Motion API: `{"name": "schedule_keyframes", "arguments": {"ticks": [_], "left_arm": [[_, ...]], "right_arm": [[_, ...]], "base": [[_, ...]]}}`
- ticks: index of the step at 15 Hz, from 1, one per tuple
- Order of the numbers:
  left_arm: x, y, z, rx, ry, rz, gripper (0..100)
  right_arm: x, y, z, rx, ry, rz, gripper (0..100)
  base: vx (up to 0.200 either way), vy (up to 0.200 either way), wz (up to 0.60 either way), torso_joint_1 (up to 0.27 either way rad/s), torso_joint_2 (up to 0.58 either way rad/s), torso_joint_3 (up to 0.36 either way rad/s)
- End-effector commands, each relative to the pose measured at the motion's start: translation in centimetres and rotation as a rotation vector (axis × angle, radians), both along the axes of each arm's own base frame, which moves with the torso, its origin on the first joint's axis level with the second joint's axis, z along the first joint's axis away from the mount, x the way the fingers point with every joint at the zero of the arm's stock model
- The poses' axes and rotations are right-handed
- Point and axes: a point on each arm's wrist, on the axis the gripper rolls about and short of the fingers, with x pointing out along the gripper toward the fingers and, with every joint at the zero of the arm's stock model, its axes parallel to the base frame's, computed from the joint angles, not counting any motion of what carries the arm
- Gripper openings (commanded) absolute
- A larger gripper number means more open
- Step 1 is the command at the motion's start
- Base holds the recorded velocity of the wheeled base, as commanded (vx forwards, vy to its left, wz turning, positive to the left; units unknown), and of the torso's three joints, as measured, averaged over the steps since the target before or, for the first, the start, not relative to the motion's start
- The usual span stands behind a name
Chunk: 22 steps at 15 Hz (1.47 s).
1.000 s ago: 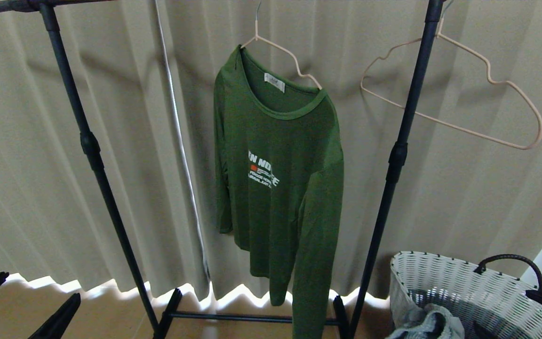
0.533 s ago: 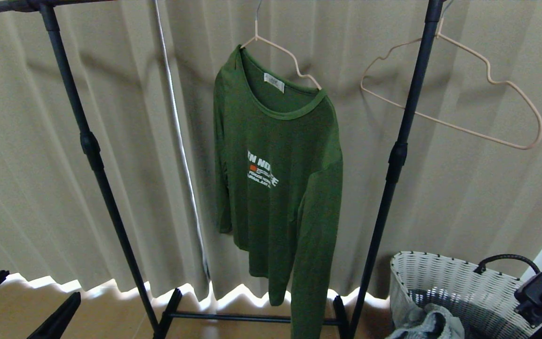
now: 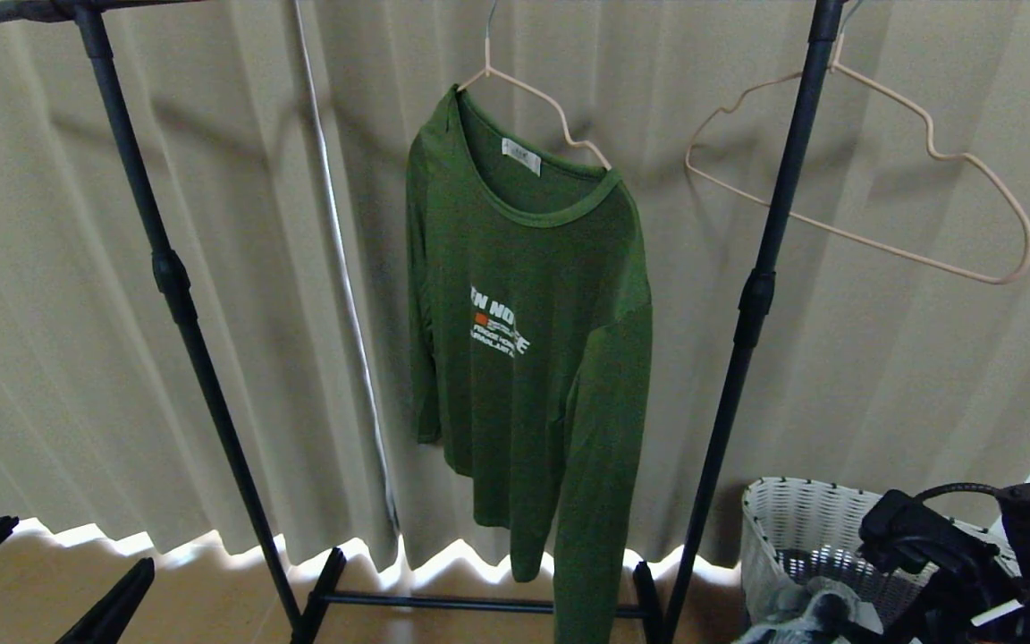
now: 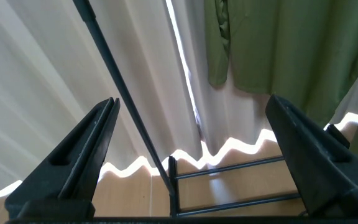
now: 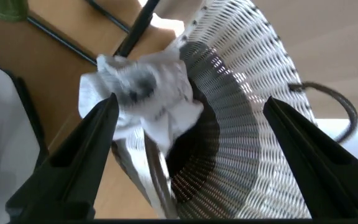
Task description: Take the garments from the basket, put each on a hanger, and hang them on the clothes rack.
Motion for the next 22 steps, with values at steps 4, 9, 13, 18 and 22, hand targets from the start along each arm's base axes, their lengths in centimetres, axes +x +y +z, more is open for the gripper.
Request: {"name": "schedule_keyframes", "arguments": {"ticks": [4, 9, 13, 18, 22], "left_arm": [[0.0, 0.0, -0.1, 0.001, 0.004, -0.002, 100], [0.0, 0.0, -0.1, 0.002, 0.006, -0.002, 100], [0.0, 0.0, -0.1, 0.001, 0.004, -0.002, 100], [0.0, 0.0, -0.1, -0.001, 0.003, 0.000, 100], [0.0, 0.0, 0.0, -0.002, -0.001, 0.000, 100]], "right_arm": [[3.0, 0.4, -3.1, -0.148, 0.044, -0.107, 100], [2.8, 0.0, -3.4, -0.177, 0.057, -0.140, 100], [2.8, -0.1, -4.0, -0.189, 0.085, -0.146, 100], [2.4, -0.2, -4.1, -0.196, 0.092, -0.150, 0], [1.5, -0.4, -3.6, -0.173, 0.032, -0.154, 0]], "base": [[0.000, 0.000, 0.00, 0.000, 0.00, 0.000], [0.000, 0.000, 0.00, 0.000, 0.00, 0.000], [0.000, 0.000, 0.00, 0.000, 0.00, 0.000], [0.000, 0.000, 0.00, 0.000, 0.00, 0.000], [0.000, 0.000, 0.00, 0.000, 0.00, 0.000]]}}
